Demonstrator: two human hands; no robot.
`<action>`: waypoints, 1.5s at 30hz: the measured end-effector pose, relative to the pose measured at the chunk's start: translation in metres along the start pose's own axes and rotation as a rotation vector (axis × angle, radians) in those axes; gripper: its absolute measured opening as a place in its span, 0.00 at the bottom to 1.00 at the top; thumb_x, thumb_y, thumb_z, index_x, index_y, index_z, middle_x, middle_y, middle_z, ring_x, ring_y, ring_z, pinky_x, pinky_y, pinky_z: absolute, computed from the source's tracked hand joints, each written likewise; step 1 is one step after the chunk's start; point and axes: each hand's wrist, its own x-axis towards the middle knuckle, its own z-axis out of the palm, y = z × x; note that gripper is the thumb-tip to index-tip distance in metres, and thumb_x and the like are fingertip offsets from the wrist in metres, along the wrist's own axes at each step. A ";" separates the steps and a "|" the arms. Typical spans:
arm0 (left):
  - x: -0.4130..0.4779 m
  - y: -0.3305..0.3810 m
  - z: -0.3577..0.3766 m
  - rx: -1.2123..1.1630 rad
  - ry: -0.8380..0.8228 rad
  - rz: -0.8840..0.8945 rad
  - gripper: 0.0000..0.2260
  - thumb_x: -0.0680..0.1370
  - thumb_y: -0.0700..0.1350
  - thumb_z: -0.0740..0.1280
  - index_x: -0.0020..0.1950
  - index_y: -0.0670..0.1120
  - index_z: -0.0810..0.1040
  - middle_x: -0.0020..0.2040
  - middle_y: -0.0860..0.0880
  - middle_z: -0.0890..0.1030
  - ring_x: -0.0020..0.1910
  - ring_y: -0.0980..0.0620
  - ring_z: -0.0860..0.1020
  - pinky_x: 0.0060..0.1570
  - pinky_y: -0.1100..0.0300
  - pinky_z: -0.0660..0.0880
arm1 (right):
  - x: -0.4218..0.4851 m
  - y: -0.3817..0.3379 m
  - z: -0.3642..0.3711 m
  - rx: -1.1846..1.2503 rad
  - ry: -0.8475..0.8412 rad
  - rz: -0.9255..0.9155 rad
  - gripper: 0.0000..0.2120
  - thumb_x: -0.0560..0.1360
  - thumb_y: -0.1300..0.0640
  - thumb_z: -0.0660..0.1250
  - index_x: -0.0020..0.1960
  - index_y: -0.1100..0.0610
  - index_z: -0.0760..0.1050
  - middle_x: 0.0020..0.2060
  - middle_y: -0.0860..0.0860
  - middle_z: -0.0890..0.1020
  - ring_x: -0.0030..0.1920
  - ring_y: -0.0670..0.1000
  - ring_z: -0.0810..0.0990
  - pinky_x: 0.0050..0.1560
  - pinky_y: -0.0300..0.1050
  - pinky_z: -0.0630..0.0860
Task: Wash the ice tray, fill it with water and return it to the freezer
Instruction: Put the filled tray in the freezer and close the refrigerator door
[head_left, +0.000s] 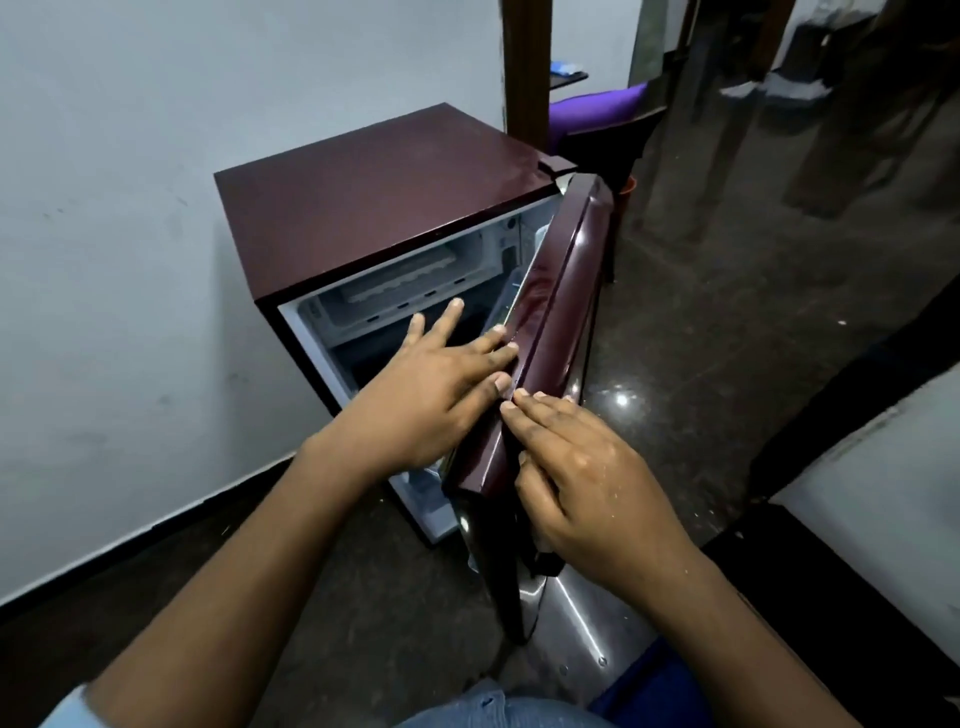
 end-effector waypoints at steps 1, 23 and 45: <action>-0.011 0.002 0.003 -0.020 0.032 -0.024 0.26 0.86 0.61 0.48 0.83 0.54 0.66 0.84 0.57 0.61 0.86 0.50 0.42 0.83 0.43 0.38 | 0.004 0.000 0.003 0.001 0.007 -0.032 0.25 0.79 0.54 0.58 0.73 0.59 0.77 0.71 0.54 0.79 0.73 0.51 0.75 0.79 0.45 0.62; -0.111 -0.064 0.047 0.193 0.590 -0.160 0.20 0.84 0.51 0.64 0.73 0.45 0.80 0.74 0.48 0.79 0.81 0.44 0.68 0.79 0.42 0.66 | 0.040 -0.017 0.109 0.505 0.239 0.069 0.10 0.80 0.58 0.67 0.61 0.55 0.80 0.57 0.47 0.79 0.59 0.50 0.79 0.60 0.50 0.77; 0.041 -0.269 -0.104 0.171 0.130 -0.116 0.26 0.86 0.60 0.50 0.83 0.56 0.65 0.87 0.49 0.55 0.86 0.43 0.50 0.83 0.38 0.46 | 0.092 -0.046 0.228 1.132 0.077 0.640 0.27 0.79 0.34 0.58 0.35 0.52 0.82 0.33 0.51 0.83 0.38 0.50 0.81 0.44 0.50 0.75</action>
